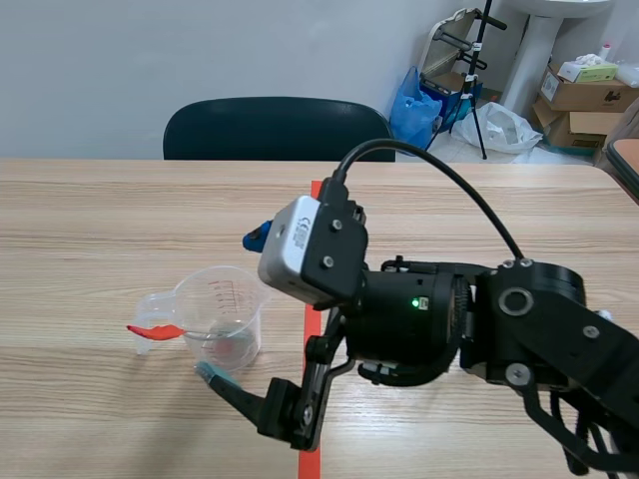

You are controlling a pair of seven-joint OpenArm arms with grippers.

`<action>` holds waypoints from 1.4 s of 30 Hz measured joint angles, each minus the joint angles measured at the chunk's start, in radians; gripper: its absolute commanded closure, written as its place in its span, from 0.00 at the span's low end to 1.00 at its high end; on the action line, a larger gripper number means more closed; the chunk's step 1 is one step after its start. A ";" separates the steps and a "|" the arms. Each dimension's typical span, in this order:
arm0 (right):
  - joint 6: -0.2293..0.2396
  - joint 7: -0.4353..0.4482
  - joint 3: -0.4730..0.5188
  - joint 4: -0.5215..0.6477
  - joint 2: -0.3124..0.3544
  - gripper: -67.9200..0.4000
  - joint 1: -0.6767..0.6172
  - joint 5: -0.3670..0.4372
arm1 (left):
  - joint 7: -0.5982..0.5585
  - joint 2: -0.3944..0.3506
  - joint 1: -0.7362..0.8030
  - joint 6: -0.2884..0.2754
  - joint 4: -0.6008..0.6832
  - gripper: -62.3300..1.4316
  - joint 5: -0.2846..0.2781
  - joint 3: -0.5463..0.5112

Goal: Do the redox reaction experiment

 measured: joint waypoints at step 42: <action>-0.056 0.042 -0.129 -0.163 -0.141 0.60 0.161 -0.018 | -0.066 0.000 0.000 0.003 0.005 0.09 0.064 0.002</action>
